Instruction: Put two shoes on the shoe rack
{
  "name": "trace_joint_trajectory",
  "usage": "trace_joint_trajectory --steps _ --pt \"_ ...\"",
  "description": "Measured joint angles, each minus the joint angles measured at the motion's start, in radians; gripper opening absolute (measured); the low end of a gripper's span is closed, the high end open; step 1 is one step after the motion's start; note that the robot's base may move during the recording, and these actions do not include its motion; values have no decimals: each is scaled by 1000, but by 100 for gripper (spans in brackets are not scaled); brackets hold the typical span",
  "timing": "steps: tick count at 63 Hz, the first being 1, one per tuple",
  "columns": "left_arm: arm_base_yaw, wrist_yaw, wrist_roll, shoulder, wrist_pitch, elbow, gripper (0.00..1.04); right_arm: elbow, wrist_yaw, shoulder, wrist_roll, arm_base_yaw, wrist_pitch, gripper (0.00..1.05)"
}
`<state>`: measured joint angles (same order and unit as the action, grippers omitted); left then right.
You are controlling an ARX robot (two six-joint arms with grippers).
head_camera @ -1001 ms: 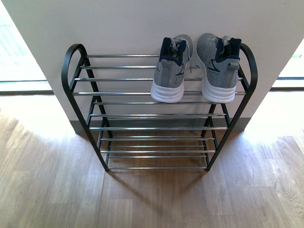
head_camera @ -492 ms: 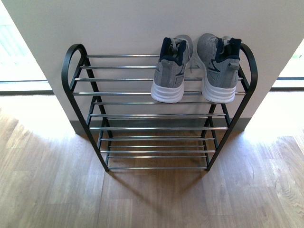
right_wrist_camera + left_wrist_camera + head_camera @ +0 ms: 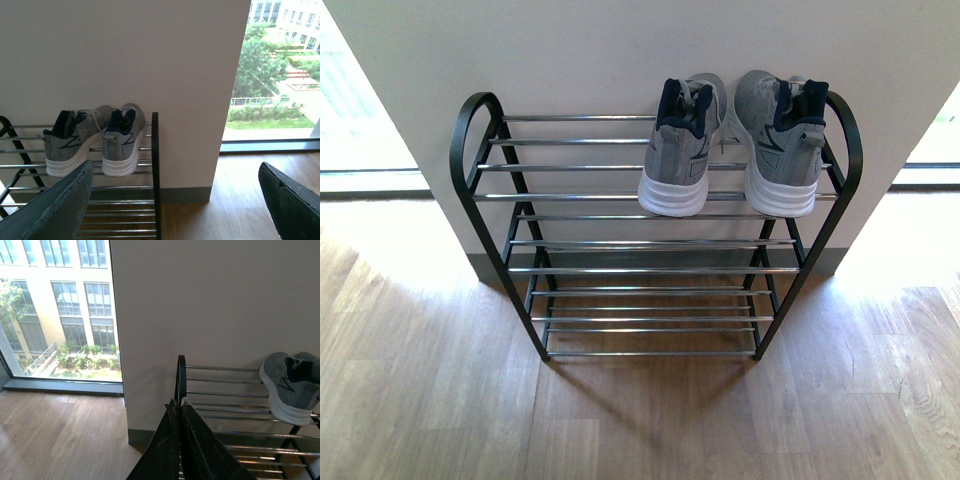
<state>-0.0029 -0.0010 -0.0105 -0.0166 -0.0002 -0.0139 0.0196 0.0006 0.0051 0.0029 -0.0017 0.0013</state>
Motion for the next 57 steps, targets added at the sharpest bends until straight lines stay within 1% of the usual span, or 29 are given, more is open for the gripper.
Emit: trace_joint_trajectory --steps 4,6,22,27,30,33,34,35,38,57 --pt "0 1 0 0 0 0 1 0 0 -1 0 0 0 96" --pt "0 0 0 0 0 0 5 0 0 0 0 0 0 96" --pt "0 1 0 1 0 0 48 0 0 0 0 0 0 96" --pt "0 1 0 1 0 0 66 0 0 0 0 0 0 96" --pt "0 1 0 1 0 0 80 0 0 0 0 0 0 96" --pt "0 1 0 1 0 0 90 0 0 0 0 0 0 96" --pt "0 0 0 1 0 0 95 0 0 0 0 0 0 96" --pt "0 0 0 1 0 0 97 0 0 0 0 0 0 96" --pt "0 1 2 1 0 0 95 0 0 0 0 0 0 96" --pt "0 1 2 1 0 0 95 0 0 0 0 0 0 96"
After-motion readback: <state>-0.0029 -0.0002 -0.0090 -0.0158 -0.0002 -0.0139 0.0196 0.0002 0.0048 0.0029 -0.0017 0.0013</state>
